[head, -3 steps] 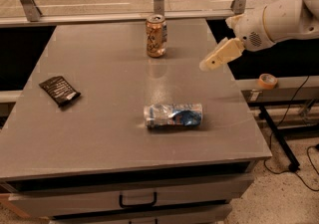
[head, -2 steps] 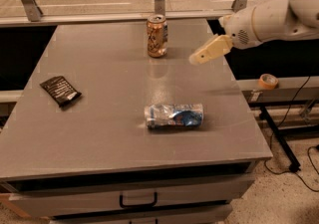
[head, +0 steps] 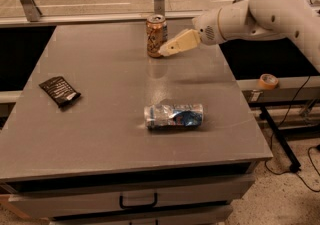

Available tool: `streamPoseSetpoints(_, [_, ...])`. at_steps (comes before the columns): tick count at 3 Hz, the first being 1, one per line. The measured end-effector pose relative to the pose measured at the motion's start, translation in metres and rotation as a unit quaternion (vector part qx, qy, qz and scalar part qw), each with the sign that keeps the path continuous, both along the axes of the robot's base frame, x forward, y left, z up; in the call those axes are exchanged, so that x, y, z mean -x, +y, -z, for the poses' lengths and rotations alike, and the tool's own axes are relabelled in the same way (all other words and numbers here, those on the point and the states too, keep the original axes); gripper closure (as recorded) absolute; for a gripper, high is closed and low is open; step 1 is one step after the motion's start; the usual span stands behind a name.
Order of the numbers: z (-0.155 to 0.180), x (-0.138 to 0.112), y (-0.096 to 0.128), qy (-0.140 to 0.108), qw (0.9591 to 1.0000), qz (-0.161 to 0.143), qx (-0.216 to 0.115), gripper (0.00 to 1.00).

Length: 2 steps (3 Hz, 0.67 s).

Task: Move orange can near rxbar chocolate

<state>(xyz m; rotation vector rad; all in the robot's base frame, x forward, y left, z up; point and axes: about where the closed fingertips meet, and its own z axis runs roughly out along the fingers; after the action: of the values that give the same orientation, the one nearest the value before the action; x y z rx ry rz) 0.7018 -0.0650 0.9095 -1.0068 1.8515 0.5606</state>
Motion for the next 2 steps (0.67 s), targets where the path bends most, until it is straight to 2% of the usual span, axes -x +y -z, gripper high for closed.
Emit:
streamPoseSetpoints(1, [0.011,-0.016,0.03,0.002,0.9998,-0.009,-0.017,0.0])
streamPoseSetpoints(2, [0.012,-0.037,0.048,-0.02,0.9992,-0.02,-0.027,0.15])
